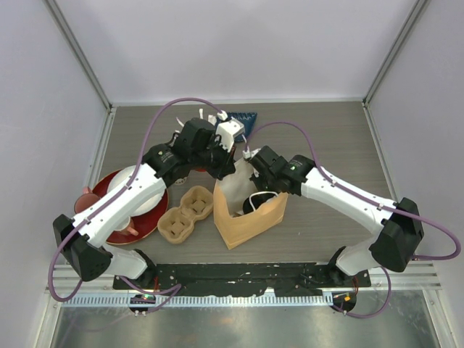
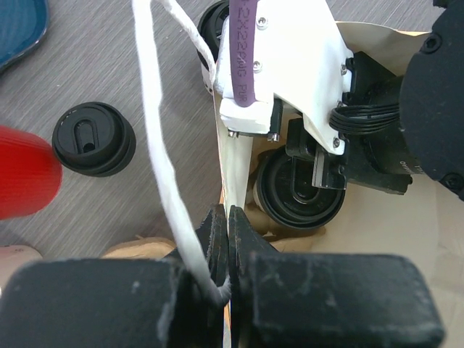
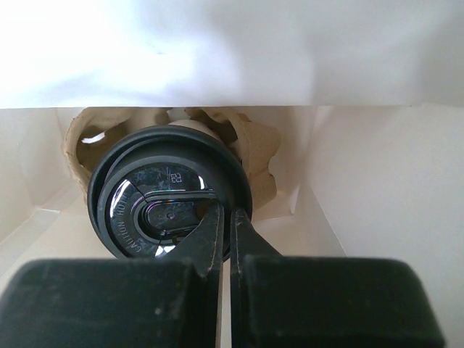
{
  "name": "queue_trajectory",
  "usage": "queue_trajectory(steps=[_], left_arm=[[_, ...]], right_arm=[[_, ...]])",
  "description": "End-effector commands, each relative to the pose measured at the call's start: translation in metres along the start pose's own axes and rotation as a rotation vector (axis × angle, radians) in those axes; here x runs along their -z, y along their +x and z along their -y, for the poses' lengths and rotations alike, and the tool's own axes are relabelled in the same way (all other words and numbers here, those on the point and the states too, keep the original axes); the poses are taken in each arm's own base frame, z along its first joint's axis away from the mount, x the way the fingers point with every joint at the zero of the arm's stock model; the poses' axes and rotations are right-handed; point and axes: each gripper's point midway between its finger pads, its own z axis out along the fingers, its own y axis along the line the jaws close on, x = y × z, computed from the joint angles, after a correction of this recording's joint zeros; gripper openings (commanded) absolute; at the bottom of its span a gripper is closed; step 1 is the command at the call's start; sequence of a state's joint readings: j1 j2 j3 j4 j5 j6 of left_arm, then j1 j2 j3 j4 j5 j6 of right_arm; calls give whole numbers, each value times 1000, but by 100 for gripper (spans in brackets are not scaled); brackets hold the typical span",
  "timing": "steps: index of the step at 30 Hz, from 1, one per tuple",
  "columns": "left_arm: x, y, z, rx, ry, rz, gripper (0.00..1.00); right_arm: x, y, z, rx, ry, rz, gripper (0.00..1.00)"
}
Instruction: Pack the takeout coffee
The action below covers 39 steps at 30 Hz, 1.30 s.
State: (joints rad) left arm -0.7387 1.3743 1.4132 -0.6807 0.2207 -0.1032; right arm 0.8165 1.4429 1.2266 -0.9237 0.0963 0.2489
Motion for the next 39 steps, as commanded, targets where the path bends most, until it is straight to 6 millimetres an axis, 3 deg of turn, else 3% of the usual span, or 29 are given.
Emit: queue_trajectory(steps=[1, 8, 15, 17, 19, 22, 31, 39], left_arm=[[29, -28, 11, -70, 26, 113, 0], [32, -11, 9, -152, 31, 37, 0], [36, -9, 14, -179, 49, 19, 0], [36, -8, 17, -178, 59, 11, 0], [35, -8, 18, -178, 62, 8, 0], [31, -5, 19, -175, 71, -4, 0], [30, -1, 22, -193, 80, -19, 0], [37, 4, 16, -236, 48, -23, 0]], right_arm=[[1, 39, 23, -70, 130, -145, 1], [22, 28, 31, -86, 169, -76, 1], [34, 14, 39, -135, 210, 7, 1], [36, 10, 32, -86, 177, 31, 1], [39, 2, 14, -21, 116, 71, 1], [42, -3, 8, 35, 104, 83, 1], [49, -7, 22, -24, 185, 112, 1], [52, 11, 61, -129, 321, 73, 1]])
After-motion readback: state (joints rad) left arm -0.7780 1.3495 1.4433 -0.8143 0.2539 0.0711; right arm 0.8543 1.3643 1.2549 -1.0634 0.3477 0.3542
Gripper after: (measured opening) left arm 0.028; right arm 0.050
